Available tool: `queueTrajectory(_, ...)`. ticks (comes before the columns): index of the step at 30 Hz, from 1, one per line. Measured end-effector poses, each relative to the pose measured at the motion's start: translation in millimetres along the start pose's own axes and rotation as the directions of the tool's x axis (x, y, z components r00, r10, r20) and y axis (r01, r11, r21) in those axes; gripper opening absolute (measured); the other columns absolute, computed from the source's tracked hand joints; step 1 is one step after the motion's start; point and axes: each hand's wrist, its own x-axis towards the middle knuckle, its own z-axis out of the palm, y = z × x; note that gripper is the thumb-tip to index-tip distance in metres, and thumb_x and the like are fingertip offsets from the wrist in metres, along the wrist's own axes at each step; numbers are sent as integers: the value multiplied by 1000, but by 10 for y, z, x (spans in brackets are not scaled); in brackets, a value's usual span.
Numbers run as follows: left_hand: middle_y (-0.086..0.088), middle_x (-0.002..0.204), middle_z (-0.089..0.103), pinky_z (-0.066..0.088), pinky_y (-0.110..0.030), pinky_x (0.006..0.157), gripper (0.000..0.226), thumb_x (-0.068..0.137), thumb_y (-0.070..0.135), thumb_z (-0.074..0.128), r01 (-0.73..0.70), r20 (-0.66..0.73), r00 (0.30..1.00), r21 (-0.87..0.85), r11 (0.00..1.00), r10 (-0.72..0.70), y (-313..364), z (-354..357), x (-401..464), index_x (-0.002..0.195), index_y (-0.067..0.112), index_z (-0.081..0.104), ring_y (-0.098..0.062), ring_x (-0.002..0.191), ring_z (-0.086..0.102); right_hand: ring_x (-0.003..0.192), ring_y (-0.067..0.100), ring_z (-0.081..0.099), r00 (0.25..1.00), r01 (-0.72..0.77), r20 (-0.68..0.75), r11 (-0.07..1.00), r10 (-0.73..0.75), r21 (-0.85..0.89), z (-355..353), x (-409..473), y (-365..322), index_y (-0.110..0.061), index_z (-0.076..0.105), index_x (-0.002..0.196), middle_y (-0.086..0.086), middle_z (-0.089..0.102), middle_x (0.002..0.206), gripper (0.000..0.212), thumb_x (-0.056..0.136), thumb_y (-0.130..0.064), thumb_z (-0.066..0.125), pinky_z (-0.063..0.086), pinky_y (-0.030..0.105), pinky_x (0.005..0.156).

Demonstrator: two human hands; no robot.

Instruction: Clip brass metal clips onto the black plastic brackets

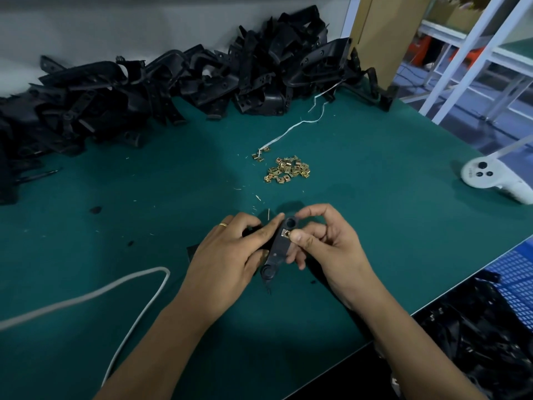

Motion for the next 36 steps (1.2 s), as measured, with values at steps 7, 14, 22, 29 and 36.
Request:
queueTrajectory(7,19,99,45,47,-29,64,55,100,37,54,308,-184,934,-20,951,-307,-70,-76,31,147,58,34,-6,77,52,90,15,64,904,-69,-319,641,-284,-765,-332,731,111,-15,74,104,0,66,101,8,98,-18,70,53,37,90)
queueTrajectory(14,17,100,46,46,-29,63,55,99,47,43,326,-179,931,8,946,-319,-50,-105,12,151,57,30,-10,79,51,84,20,59,909,-156,-325,509,-262,-847,-475,1186,168,-11,78,104,7,60,99,15,94,-21,76,53,36,86)
queueTrajectory(22,16,101,45,41,-28,62,55,96,50,41,343,-160,927,-11,939,-340,-69,-108,18,151,55,34,-11,80,52,77,11,59,905,-95,-301,548,-301,-831,-386,873,92,-14,74,91,-1,61,91,8,93,-22,77,54,33,82)
queueTrajectory(29,12,113,49,52,-34,72,58,97,46,51,207,-104,973,-15,978,-208,-11,-100,14,152,53,36,-12,97,53,84,5,65,926,106,-127,566,-356,-818,-151,-40,18,-22,72,97,-15,66,91,10,94,-31,73,50,16,79)
queueTrajectory(36,8,115,53,51,-34,68,56,97,44,53,154,-112,982,30,988,-149,26,-42,32,152,49,41,-15,96,54,81,11,67,954,180,-52,700,-296,-691,83,-323,18,-21,73,99,-12,67,90,8,92,-20,77,50,15,75)
